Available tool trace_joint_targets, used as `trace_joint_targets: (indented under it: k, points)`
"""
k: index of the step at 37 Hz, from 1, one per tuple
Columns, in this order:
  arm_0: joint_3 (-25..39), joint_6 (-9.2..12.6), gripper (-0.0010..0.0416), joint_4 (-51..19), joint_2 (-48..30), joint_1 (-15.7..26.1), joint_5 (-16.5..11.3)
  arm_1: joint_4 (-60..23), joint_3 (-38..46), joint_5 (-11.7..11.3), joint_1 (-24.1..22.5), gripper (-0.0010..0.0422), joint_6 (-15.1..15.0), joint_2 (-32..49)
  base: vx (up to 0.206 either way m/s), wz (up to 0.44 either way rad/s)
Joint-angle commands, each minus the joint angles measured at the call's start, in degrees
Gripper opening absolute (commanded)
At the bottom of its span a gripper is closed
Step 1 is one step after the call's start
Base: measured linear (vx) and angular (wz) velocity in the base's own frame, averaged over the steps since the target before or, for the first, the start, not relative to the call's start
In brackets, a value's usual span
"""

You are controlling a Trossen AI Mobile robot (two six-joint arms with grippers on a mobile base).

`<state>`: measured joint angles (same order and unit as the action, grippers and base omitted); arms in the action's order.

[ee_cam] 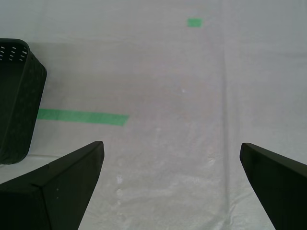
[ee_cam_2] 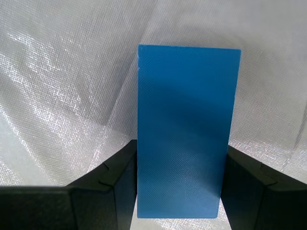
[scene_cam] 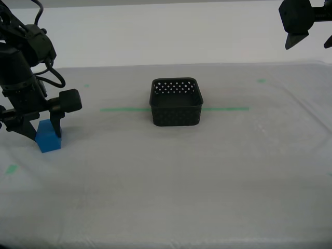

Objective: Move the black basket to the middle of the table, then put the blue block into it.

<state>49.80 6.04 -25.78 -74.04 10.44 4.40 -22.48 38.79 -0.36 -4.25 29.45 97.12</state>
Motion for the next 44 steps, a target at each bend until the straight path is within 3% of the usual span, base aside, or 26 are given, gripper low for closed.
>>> trace_joint_targets:
  k: [1, 18, 21, 44]
  points:
    - [0.07, -0.07, 0.0399, 0.07, 0.02, 0.02, 0.15, -0.17, -0.02, -0.07, 0.0, 0.0136, -0.13, 0.02, 0.0, 0.0]
    - [0.07, -0.07, 0.0399, 0.07, 0.02, 0.0, 0.15, -2.93, -0.02, 0.0, 0.0, 0.0015, -0.09, 0.02, 0.0, 0.0]
    - [0.07, -0.07, 0.0399, 0.07, 0.02, 0.0, 0.15, -2.97, -0.02, 1.01, 0.0, -0.0005, -1.16, 0.02, 0.0, 0.0]
    - [0.07, -0.07, 0.0399, 0.07, 0.02, 0.0, 0.15, -6.23, 0.81, 3.96, -0.02, 0.0, -2.05, -1.25, 0.0, 0.0]
